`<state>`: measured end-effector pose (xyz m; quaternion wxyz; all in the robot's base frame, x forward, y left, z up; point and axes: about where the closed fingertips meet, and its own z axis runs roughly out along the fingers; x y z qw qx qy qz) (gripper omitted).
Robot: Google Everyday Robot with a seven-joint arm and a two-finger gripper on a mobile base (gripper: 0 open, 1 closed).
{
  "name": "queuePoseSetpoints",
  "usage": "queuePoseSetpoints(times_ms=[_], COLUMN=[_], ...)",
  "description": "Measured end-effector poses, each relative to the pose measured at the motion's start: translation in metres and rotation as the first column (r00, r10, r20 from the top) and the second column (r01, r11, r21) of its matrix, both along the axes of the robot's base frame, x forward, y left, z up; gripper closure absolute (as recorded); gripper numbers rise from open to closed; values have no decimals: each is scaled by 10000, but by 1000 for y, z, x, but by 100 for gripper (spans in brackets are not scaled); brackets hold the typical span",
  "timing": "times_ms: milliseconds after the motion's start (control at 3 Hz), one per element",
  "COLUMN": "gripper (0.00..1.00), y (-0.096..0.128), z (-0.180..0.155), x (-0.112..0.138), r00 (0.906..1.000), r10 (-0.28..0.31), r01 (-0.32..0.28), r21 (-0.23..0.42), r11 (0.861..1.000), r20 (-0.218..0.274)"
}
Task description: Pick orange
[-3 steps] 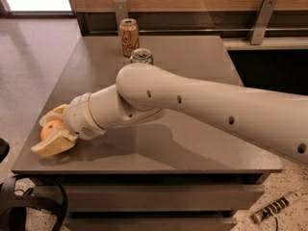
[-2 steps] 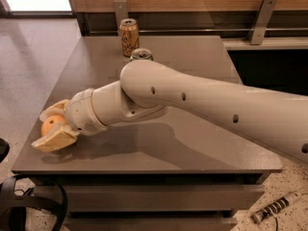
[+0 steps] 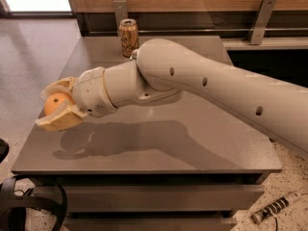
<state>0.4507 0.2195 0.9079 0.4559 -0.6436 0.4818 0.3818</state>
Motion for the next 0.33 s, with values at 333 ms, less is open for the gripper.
queuePoseSetpoints(times_ms=[333], gripper=[100], y=[-20], z=[45], x=[5], r00=[9963], r10=[-56], r01=[11], r21=[520], r11=[9986], r20=[859])
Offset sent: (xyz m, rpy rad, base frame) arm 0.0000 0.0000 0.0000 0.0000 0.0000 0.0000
